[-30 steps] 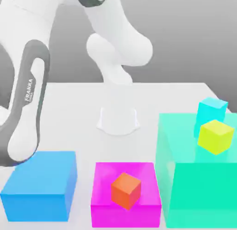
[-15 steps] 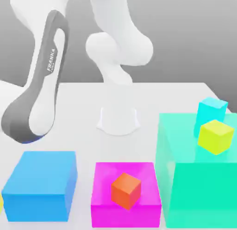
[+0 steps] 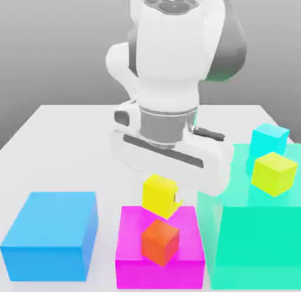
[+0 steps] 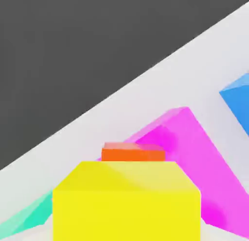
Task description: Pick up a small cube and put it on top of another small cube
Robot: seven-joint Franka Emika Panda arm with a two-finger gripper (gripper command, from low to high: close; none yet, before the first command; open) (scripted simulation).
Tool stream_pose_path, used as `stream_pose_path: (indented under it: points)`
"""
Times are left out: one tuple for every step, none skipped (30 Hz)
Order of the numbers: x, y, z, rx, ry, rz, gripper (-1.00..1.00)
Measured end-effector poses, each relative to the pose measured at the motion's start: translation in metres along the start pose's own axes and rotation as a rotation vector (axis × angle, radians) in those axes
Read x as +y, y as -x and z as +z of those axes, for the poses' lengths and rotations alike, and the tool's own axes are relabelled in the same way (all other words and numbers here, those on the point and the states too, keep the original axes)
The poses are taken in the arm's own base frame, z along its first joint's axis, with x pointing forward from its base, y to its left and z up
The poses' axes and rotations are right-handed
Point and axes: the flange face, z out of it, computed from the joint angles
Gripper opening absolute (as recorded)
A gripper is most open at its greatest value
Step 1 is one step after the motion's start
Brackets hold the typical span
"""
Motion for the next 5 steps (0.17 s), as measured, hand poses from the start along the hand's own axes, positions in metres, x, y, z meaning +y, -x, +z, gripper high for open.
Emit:
stream_pose_path:
  points:
    - [0.001, -0.001, 0.015, -0.001, 0.0, 0.002, -1.0]
    - [0.002, -0.001, 0.026, -0.001, -0.001, 0.002, 1.0]
    - [0.001, 0.0, 0.026, -0.001, -0.001, 0.001, 1.0]
    - [0.001, 0.0, 0.026, -0.001, -0.001, 0.001, 1.0]
    - [0.001, 0.0, 0.026, -0.001, -0.001, 0.001, 1.0]
